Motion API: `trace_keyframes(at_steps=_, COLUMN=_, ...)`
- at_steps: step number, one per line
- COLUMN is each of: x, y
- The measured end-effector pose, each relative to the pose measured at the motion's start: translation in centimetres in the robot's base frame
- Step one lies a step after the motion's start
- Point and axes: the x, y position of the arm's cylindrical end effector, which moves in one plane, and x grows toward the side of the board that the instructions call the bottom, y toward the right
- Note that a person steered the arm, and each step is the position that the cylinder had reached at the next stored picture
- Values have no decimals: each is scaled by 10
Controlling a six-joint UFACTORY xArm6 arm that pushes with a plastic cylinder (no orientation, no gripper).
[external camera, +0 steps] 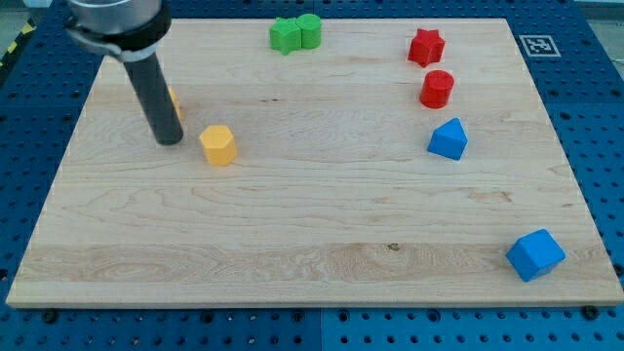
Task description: Move the yellow hexagon bottom to the yellow heart
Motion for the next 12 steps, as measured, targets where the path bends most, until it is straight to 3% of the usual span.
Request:
trace_keyframes(at_steps=1, x=49, y=2)
trace_keyframes(at_steps=2, x=79, y=53)
trace_keyframes(at_steps=3, x=72, y=124)
trace_keyframes(at_steps=4, x=67, y=133)
trace_keyframes(at_steps=9, x=14, y=58)
trace_keyframes(at_steps=12, x=9, y=-1)
